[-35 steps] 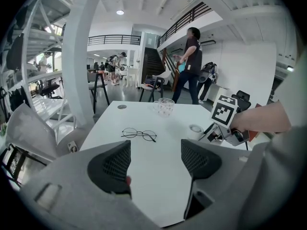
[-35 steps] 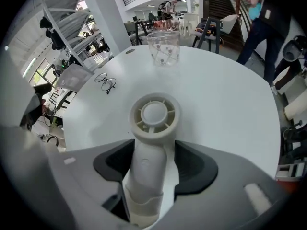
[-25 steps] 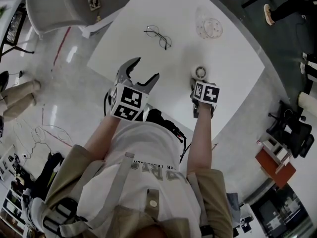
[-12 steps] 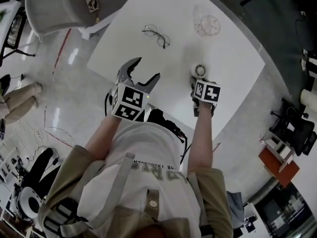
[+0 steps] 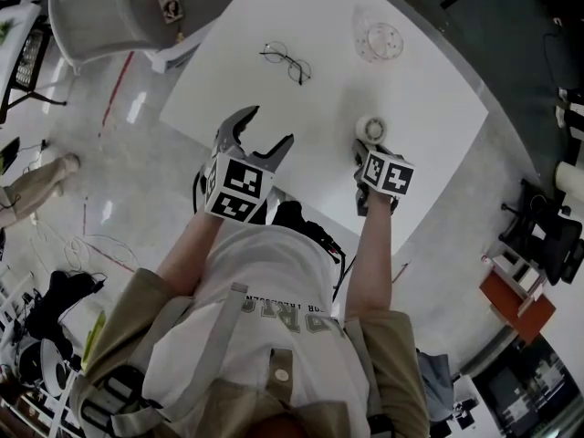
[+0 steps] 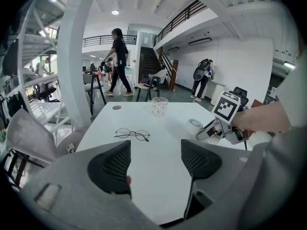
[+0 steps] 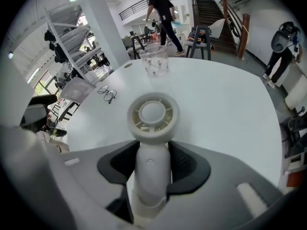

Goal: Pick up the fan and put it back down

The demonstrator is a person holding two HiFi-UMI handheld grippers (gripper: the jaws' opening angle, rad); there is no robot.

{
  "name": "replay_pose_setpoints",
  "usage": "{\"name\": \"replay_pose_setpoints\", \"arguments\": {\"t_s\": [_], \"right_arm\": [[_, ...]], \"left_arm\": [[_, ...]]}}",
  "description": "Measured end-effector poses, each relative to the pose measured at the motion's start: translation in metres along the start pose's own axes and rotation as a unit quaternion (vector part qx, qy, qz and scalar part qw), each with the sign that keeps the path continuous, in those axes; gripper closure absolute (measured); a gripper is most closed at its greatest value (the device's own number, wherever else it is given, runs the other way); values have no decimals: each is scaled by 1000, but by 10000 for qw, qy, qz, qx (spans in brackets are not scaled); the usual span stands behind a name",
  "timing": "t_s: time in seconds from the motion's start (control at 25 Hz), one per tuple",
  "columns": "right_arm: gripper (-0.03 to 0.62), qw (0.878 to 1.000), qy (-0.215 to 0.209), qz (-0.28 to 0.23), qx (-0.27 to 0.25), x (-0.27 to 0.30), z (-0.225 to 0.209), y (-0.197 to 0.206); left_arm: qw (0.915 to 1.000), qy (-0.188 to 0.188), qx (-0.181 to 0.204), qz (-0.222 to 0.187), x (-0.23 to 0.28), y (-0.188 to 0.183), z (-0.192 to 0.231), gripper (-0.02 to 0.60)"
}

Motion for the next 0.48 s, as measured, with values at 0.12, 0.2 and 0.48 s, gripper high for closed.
{"name": "replay_pose_setpoints", "arguments": {"t_s": [0.12,0.2,0.48], "right_arm": [[408,9996,-69,-242,128,-9,-1,-3],[409,9989,-135,-408,198,-16,-2,-5],[410,9937,-418,-978,357,-45,-2,-12]], "left_arm": [[10000,-10,24,1,-1,1,-5,242],[10000,-12,44,6,-2,2,-9,242],[9999,-51,111,-37,-5,1,-22,242]]}}
Point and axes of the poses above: the fingertips, and each gripper's own axes: x forward along the fingers, z to its left, y out of its underside, the point moved 5 cm from there along -x, backward along the fingers, and after that the axes turned 5 degrees about -z, right-handed, at the moved point
